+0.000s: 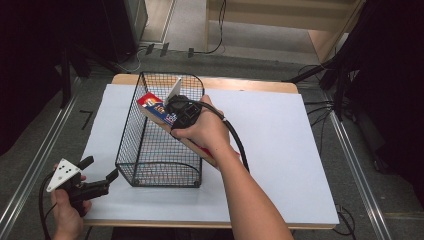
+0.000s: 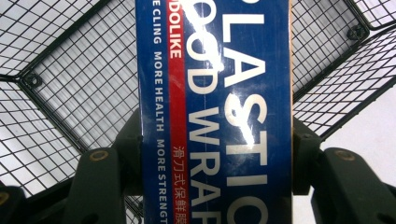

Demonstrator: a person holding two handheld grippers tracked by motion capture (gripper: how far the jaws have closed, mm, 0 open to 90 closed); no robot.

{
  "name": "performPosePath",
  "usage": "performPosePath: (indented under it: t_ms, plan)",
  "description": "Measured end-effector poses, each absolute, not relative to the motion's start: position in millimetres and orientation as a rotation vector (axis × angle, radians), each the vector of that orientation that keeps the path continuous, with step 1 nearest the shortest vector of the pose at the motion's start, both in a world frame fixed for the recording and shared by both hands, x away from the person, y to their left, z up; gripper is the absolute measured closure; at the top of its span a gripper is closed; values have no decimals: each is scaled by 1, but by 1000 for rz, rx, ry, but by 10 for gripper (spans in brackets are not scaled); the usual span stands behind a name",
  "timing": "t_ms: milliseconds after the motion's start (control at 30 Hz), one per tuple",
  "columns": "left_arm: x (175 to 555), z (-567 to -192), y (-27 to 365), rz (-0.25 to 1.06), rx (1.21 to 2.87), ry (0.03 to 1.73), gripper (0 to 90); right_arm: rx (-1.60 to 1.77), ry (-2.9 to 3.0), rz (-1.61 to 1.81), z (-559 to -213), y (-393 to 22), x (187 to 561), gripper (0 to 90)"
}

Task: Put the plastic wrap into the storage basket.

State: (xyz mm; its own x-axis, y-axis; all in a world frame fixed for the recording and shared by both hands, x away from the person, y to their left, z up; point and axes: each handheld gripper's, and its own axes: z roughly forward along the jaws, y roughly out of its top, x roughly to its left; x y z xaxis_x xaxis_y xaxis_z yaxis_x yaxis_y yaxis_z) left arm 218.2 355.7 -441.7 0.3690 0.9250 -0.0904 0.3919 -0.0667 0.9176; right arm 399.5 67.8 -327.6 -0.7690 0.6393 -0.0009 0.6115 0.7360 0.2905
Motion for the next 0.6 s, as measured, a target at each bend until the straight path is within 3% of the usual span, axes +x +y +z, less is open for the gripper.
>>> performPosePath:
  t_ms: [167,233,333,600]
  plan:
    - [218,-442,356,681,1649,1189,35,1024,2817,443,-329,66,403,377]
    - [217,-441,357,681,1646,1187,35,1051,2744,446,-329,62,403,143]
    - [217,-442,358,681,1646,1194,35,1038,2785,465,-321,56,404,80]
    - [217,-442,357,681,1661,1191,35,1163,2654,519,-306,13,413,124]
